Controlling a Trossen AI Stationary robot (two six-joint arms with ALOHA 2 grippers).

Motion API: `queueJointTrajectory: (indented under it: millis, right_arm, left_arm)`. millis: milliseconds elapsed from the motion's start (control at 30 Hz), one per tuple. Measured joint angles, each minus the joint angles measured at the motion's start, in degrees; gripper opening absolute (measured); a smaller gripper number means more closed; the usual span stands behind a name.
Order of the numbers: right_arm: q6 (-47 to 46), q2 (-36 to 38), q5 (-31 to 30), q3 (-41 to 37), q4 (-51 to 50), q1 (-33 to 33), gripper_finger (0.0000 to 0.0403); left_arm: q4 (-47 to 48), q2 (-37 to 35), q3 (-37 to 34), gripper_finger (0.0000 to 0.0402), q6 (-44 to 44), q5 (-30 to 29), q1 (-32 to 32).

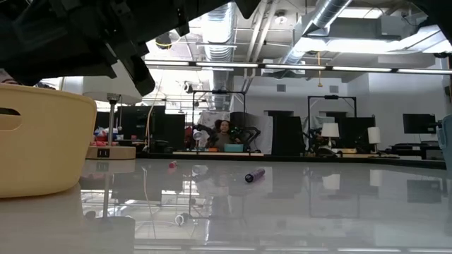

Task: Sort crayons
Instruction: Put the pink crayon into the yellow bin

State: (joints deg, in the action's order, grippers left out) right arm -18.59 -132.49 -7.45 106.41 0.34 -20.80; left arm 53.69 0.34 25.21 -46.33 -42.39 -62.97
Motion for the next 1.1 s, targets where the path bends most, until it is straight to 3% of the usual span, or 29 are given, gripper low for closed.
queueJointTrajectory:
  millis: [200, 833, 1100]
  right_arm:
    - [-0.75, 0.0, -0.04, 0.0, -0.08, 0.26, 0.0057]
    - [-0.92, 0.12, 0.06, 0.0, -1.17, 1.05, 0.0059]
    - [4.85, 5.75, 0.35, 0.04, -4.34, 3.87, 0.0059]
  left_arm:
    - [0.0, 0.0, 0.02, 0.0, 0.0, 0.0, 0.01]
    - [-0.02, 0.0, 0.02, 0.0, 0.0, 0.0, -0.01]
    - [0.0, 0.0, 0.0, 0.0, 0.0, 0.0, 0.01]
